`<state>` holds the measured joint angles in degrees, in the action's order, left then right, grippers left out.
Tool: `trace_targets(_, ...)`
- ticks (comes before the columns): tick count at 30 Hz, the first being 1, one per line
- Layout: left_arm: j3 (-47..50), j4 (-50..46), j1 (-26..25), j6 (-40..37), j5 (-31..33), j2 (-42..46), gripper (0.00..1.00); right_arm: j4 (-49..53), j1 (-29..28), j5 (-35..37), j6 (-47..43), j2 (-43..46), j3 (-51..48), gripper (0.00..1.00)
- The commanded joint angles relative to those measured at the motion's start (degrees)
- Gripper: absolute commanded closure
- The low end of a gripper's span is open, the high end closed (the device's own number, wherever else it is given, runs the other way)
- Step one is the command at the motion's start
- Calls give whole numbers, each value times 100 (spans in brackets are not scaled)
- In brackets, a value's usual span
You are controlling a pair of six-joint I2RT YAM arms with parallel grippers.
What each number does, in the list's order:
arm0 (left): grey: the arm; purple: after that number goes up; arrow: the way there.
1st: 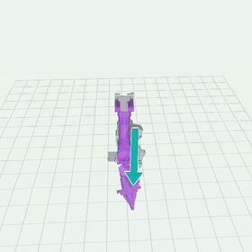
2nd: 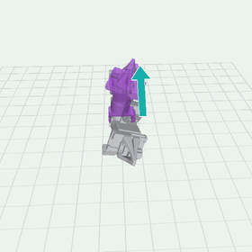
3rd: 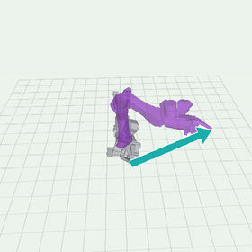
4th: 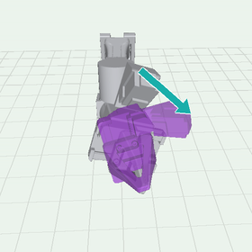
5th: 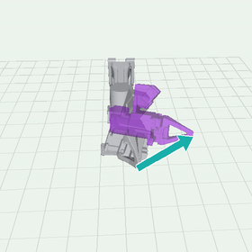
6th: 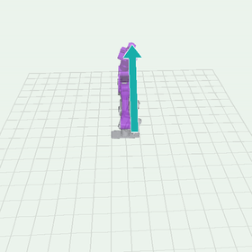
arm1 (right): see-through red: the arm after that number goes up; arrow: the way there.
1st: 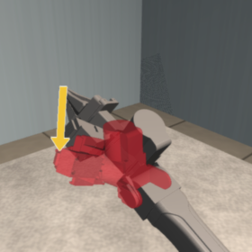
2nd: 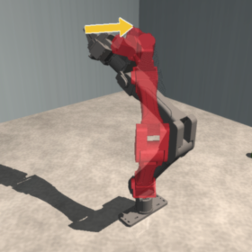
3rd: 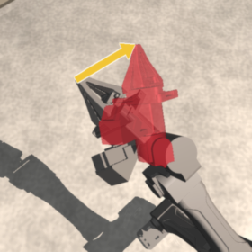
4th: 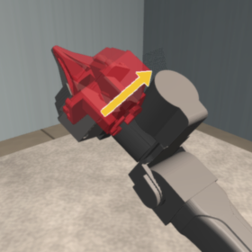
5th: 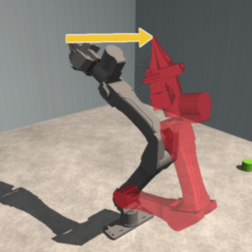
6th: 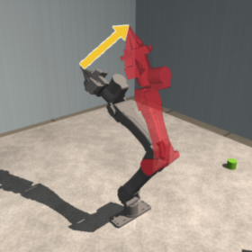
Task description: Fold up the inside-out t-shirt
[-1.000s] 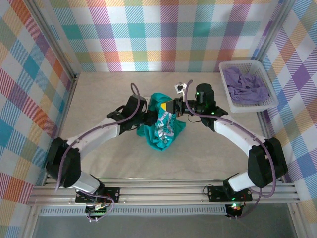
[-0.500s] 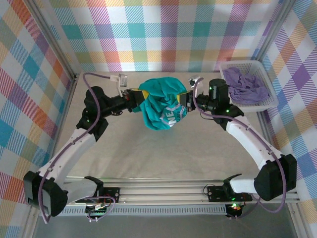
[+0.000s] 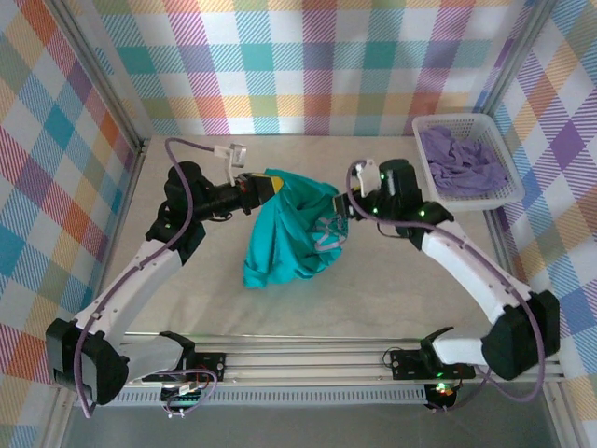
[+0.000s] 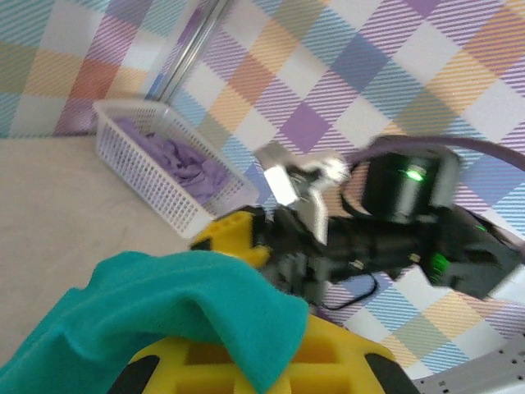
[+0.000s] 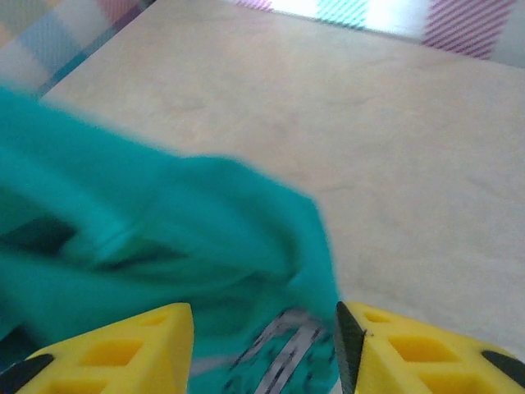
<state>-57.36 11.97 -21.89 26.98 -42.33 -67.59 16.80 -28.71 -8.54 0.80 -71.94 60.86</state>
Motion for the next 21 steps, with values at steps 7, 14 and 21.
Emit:
trace_targets(7,-279,-55,-26,-203,62,63,100,-719,-648,-884,-85,327,-740,47)
trace_targets(14,-282,-94,-41,-241,138,105,100,-970,-697,-1383,261,-885,-245,48)
trace_targets(21,-302,-325,-43,-308,632,167,100,-1232,-693,-2252,545,-1099,-370,71)
